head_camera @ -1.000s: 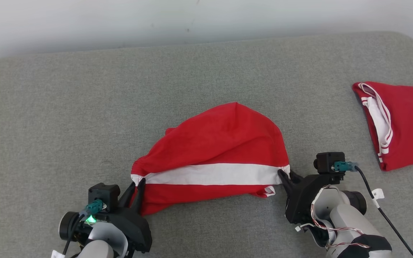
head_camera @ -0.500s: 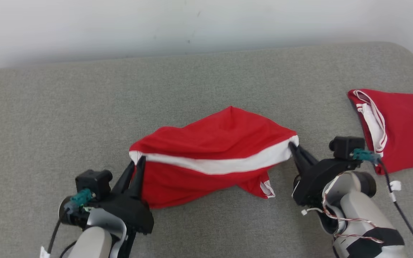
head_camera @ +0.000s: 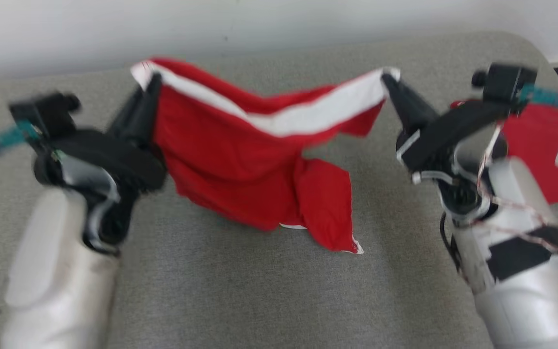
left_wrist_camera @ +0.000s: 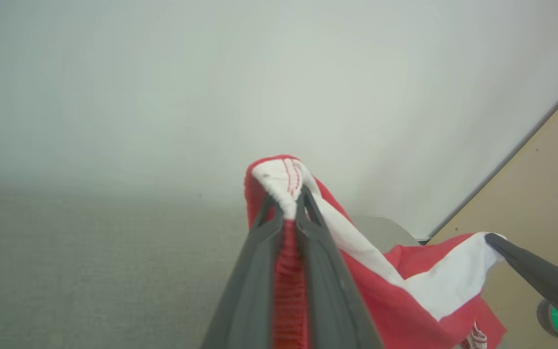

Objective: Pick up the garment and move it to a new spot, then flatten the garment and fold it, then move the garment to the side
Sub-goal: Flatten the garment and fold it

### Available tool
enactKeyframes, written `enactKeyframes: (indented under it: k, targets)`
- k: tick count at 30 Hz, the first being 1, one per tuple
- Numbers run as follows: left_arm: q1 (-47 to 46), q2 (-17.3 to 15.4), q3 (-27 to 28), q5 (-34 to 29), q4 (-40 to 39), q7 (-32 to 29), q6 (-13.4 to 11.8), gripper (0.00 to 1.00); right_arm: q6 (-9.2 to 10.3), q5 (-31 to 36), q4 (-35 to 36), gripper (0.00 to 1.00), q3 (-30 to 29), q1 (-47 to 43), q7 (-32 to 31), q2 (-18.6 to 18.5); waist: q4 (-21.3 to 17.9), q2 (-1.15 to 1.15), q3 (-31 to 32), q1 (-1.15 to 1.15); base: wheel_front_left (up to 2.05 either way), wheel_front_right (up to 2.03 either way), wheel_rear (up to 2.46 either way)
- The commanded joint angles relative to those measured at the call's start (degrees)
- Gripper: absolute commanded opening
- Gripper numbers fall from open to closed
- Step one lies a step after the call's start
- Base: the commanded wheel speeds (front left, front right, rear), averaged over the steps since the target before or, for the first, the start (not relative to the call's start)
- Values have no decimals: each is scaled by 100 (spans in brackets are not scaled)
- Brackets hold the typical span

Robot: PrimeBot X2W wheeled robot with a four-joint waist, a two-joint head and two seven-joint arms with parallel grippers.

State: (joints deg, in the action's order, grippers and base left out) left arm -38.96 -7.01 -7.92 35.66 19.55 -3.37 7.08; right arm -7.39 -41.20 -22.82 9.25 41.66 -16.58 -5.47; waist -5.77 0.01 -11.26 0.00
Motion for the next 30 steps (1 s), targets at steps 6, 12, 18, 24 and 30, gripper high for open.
enactKeyframes:
  k: [6, 12, 18, 24, 30]
  targets:
    - [-1286, -200, 433, 438, 148, -255, -46, 0, -14, 150, -521, 0, -143, 1557, 202, 109, -324, -1, -1003, 0, 0, 0, 0]
    - [-2459, -240, 750, 459, 285, 106, -259, 0, -14, 517, -1194, 0, -265, 3048, 1055, 130, -375, -1, -1659, 0, 0, 0, 0]
    - [-3402, -315, 940, 308, 572, 827, -322, 0, -6, 761, -1746, 0, -413, 4170, 2360, 58, -402, -1, -1924, 0, 0, 0, 0]
    - [-3979, -321, 1082, 360, 766, 1505, -199, 0, 6, 869, -1876, 0, -546, 4764, 3155, -159, -392, -1, -1974, 0, 0, 0, 0]
    - [-3614, -290, 1013, 462, 964, 1753, -40, 0, 7, 965, -2001, 0, -357, 4394, 3193, -180, -362, -1, -2055, 0, 0, 0, 0]
